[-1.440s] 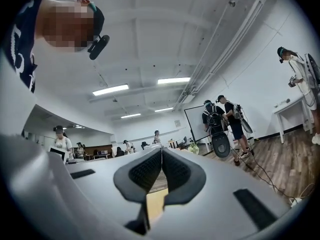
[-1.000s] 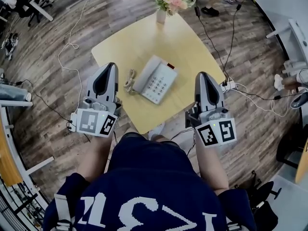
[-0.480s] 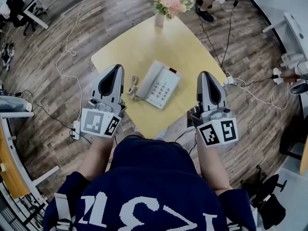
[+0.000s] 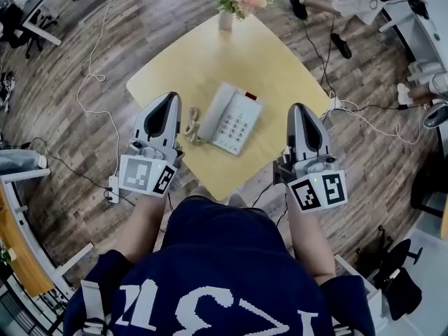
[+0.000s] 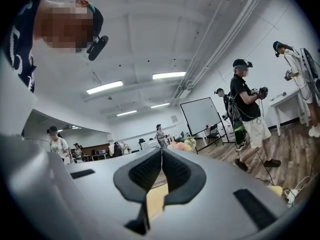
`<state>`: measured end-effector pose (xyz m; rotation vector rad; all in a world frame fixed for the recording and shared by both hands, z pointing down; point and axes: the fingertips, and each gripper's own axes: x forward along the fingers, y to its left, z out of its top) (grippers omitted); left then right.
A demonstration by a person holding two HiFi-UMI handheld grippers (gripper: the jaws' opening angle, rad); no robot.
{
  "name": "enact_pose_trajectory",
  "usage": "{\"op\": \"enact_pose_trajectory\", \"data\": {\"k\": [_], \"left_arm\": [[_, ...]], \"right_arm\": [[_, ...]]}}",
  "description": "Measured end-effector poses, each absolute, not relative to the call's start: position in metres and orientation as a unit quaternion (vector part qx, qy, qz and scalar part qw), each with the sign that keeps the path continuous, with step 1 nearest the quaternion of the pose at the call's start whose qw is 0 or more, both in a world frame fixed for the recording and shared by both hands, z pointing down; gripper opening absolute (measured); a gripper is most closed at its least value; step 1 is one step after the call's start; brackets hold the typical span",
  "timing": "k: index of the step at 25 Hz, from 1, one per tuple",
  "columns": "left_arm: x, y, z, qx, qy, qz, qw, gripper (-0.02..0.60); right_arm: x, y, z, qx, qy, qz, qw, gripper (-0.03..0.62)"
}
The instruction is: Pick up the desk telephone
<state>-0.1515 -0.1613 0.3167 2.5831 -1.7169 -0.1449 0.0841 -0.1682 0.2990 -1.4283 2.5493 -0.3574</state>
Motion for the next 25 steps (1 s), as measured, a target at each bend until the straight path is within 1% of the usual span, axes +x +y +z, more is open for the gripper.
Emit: {"op": "enact_pose_trajectory", "data": {"k": [9, 15, 21, 25], "left_arm": [[-0.141, -0.180, 0.367, 0.856, -0.513, 0.002, 0.065, 0.015], [-0.127, -0.199, 0.412, 0.871, -0.477, 0.023, 0.114, 0.016], [-0.120, -0.211, 0.465, 0.867, -0.467, 0.092, 0.146, 0.017], [-0.109, -0.217, 0.497, 0.873, -0.436, 0.107, 0.191, 0.017]], "right_arm": [[0.085, -0.176, 0.338, -0.501, 0.851, -0.139, 0.077, 0.028], [0.090, -0.185, 0.402, -0.517, 0.829, -0.207, 0.059, 0.029], [0.087, -0.183, 0.470, -0.524, 0.811, -0.261, 0.018, 0.029], [0.078, -0.182, 0.507, -0.518, 0.809, -0.277, -0.015, 0.029]]}}
